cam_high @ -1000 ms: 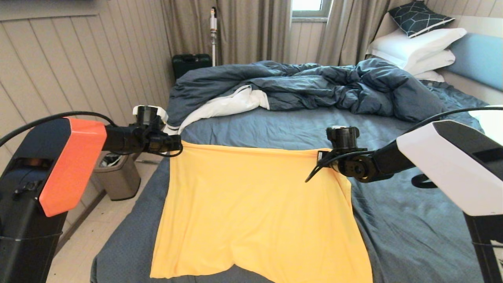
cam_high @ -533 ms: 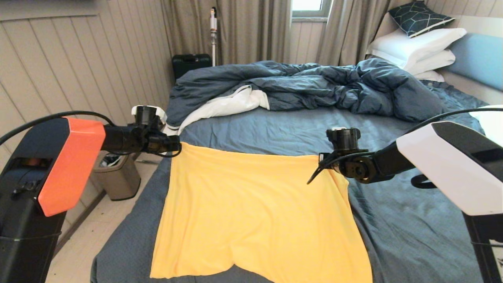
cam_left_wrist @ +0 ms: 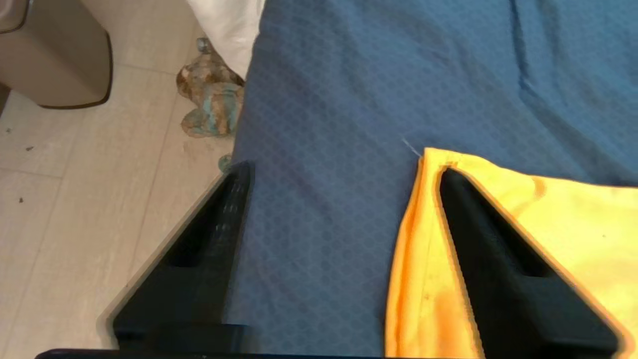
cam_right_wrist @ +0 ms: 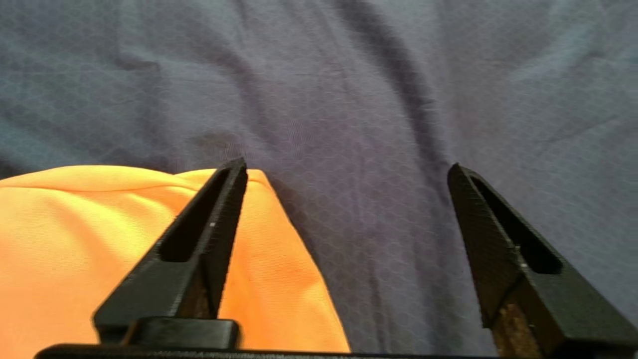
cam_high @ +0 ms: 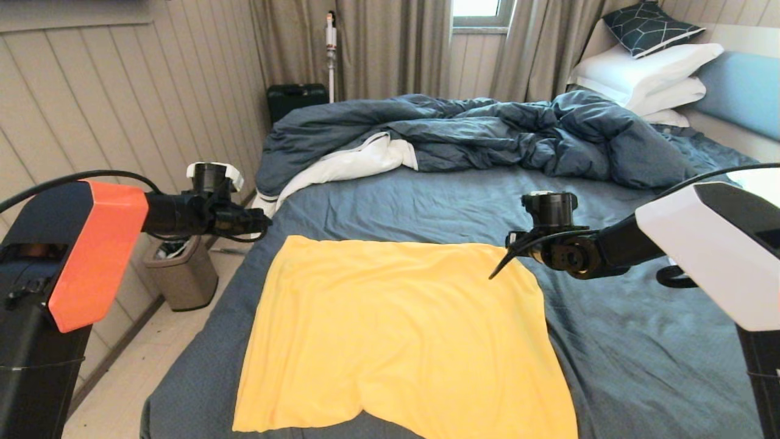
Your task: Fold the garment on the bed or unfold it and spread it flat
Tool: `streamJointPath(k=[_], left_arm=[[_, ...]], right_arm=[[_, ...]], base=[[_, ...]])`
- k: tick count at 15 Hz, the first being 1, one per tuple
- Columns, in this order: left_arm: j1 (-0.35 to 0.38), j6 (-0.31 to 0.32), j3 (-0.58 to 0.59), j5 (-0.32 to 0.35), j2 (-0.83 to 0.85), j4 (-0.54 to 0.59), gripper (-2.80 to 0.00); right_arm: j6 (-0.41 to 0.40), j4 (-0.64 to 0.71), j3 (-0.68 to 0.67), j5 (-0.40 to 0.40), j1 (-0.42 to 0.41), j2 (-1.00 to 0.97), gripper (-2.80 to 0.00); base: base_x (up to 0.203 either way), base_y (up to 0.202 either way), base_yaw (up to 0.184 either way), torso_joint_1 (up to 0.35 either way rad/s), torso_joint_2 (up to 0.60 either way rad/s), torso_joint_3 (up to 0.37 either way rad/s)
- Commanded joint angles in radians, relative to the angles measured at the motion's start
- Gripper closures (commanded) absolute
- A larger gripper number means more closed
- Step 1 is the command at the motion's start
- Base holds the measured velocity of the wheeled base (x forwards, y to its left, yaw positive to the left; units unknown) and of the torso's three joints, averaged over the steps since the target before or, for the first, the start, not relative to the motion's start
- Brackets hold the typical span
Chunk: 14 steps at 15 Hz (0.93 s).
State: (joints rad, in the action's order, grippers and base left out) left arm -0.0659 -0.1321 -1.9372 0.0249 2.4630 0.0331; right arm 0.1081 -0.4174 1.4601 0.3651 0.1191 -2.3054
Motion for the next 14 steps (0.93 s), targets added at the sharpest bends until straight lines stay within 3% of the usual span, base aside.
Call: streamJointPath(k=[1, 4, 7, 8, 10, 14], left_arm=[[0.004, -0.002, 0.0, 0.002, -0.004, 0.004, 0.0], [0.015, -0.013, 0.011, 0.008, -0.066, 0.068, 0.0], [0.026, -0.065, 0.051, 0.031, -0.174, 0.19, 0.0], [0.031, -0.072, 0.078, 0.053, -0.214, 0.219, 0.0], [0.037, -0.075, 0.192, 0.108, -0.331, 0.264, 0.0], [0.038, -0.073, 0.538, 0.146, -0.556, 0.281, 0.0]], right_arm=[[0.001, -0.003, -0.006, 0.002, -0.001, 0.019, -2.8], [0.002, 0.0, -0.005, -0.004, -0.006, 0.052, -2.8], [0.007, 0.003, -0.055, -0.017, -0.002, 0.127, -2.8], [0.007, 0.006, -0.08, -0.026, 0.002, 0.158, 0.0], [0.01, 0.055, -0.131, -0.089, 0.019, 0.25, 0.0], [0.081, 0.375, -0.217, -0.312, 0.045, 0.474, 0.0]], base=[[0.0, 0.0, 0.0, 0.0, 0.0, 0.0], [0.0, 0.0, 0.0, 0.0, 0.0, 0.0], [0.0, 0.0, 0.0, 0.0, 0.0, 0.0], [0.0, 0.0, 0.0, 0.0, 0.0, 0.0], [0.0, 0.0, 0.0, 0.0, 0.0, 0.0], [0.0, 0.0, 0.0, 0.0, 0.0, 0.0]])
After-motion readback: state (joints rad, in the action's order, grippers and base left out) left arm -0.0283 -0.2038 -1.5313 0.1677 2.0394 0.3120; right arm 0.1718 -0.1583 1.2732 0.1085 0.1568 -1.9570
